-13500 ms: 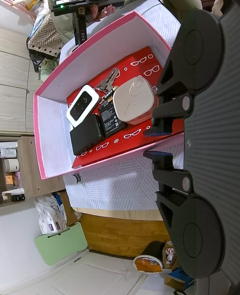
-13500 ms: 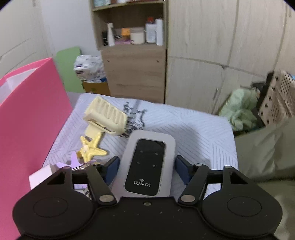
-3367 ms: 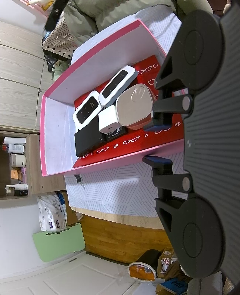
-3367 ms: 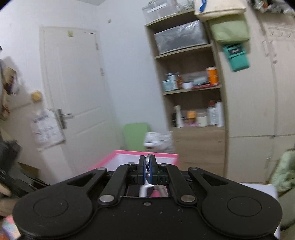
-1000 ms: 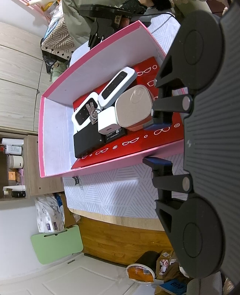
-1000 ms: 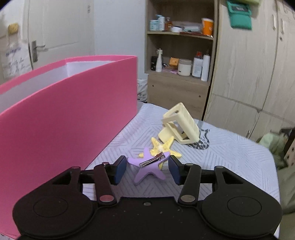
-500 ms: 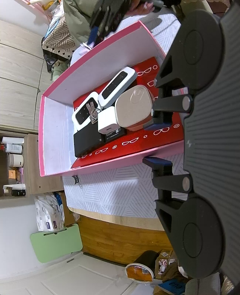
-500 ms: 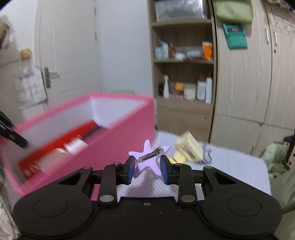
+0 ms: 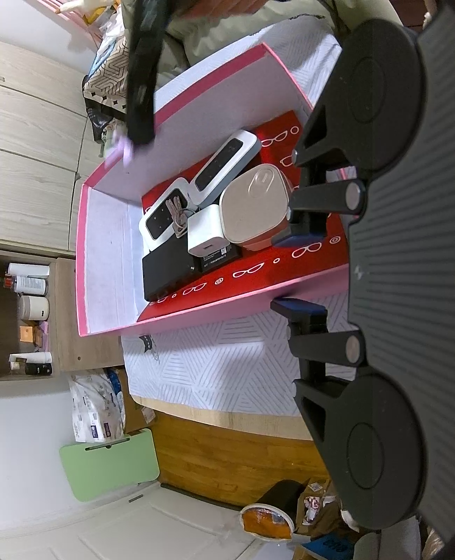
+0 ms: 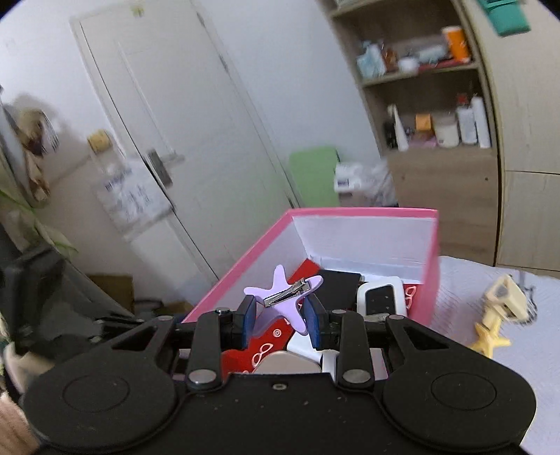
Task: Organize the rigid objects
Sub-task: 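Carry the purple star clip with the right gripper into the box and release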
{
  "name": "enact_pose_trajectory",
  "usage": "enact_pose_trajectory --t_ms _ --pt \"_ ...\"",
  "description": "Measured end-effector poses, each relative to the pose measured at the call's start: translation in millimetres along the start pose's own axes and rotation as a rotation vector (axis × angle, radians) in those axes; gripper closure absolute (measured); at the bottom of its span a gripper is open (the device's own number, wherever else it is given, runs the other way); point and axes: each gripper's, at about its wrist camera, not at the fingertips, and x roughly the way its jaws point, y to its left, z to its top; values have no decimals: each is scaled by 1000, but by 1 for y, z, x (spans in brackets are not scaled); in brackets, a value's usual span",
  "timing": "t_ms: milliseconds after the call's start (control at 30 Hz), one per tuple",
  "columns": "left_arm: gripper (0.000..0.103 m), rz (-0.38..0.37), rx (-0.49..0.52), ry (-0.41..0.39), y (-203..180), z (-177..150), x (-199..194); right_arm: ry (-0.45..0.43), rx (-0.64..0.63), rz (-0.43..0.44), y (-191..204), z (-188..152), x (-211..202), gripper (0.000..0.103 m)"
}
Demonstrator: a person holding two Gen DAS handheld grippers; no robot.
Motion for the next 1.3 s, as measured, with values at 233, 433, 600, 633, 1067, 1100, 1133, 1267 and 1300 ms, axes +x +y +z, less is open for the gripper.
enact_pose_trajectory --t_ms 233,433,600,633,1067,1100,1133,1267,1300 --pt "74 -10 4 -6 1 -1 0 222 88 -83 -4 30 92 68" --pt "74 -34 -1 -12 5 -1 -1 300 73 -200 -7 29 132 67" --pt "74 -50 -7 -18 7 -2 -2 325 49 -210 -5 21 142 58" --pt "74 -49 -7 -19 7 -2 -2 310 26 -225 -1 23 141 55" --pt "74 -58 -15 -25 9 -4 -2 -88 -119 -240 10 -2 9 49" --pt "74 -54 -8 -26 8 -4 -2 -90 -160 -274 9 -10 2 48" --pt "74 -52 1 -27 7 -4 -2 -85 -189 -314 10 -17 -2 48" --pt "74 -47 14 -28 6 -5 -3 -75 -178 -402 -10 -39 -29 47" --pt "74 -50 13 -26 6 -4 -3 -77 -159 -409 -18 -44 -36 44"
